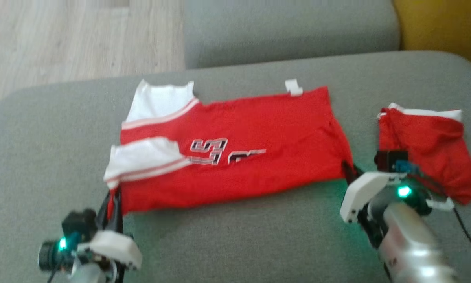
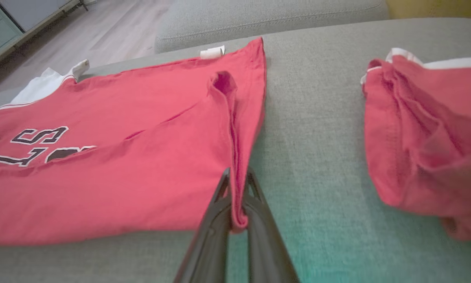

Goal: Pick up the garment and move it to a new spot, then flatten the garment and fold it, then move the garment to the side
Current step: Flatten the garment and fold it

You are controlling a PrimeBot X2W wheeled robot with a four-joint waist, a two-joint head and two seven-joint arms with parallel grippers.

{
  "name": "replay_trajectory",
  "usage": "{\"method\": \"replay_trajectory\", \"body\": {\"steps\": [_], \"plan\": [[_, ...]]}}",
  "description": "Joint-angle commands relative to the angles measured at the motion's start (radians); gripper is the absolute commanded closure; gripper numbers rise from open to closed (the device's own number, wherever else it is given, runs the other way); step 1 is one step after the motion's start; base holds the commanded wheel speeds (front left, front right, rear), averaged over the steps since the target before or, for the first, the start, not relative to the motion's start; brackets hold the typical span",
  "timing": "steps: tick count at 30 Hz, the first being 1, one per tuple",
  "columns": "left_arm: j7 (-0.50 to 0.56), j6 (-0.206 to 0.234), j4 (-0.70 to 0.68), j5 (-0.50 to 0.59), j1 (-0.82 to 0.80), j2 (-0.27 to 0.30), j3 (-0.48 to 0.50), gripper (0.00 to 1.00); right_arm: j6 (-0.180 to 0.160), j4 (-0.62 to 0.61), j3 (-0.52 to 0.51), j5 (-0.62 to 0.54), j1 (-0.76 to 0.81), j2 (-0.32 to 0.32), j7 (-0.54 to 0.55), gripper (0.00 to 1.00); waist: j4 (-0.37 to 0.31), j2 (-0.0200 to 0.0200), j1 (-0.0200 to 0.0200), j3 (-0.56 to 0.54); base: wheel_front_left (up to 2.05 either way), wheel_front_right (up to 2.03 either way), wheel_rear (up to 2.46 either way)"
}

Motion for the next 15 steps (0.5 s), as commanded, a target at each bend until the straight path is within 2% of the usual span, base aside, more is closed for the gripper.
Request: {"method": "replay_trajectory", "body": {"steps": [1,7,11,15], "plan": [[0.0,0.013,-0.047,-0.006,-0.007,0.035,0.029,1.0,-0.001,-0.048,0.028,0.01,0.001,0.011,0.003,1.0,-0.018,0.0,0.0002,-0.034,0.0,0.0,0.0],[0.077,0.053,-0.231,-0.017,0.159,0.048,0.016,1.0,-0.001,-0.238,0.034,0.042,0.172,-0.013,0.068,1.0,-0.03,0.0,0.0002,-0.067,0.0,0.0,0.0],[0.131,0.076,-0.34,-0.022,0.237,0.057,0.007,1.0,-0.001,-0.381,-0.009,0.039,0.287,-0.02,0.133,1.0,-0.029,0.0,0.0002,-0.072,0.0,0.0,0.0],[0.163,0.083,-0.38,-0.025,0.266,0.066,0.0,1.0,-0.001,-0.519,-0.063,0.012,0.384,-0.014,0.206,1.0,-0.029,0.0,0.0002,-0.07,0.0,0.0,0.0]]}}
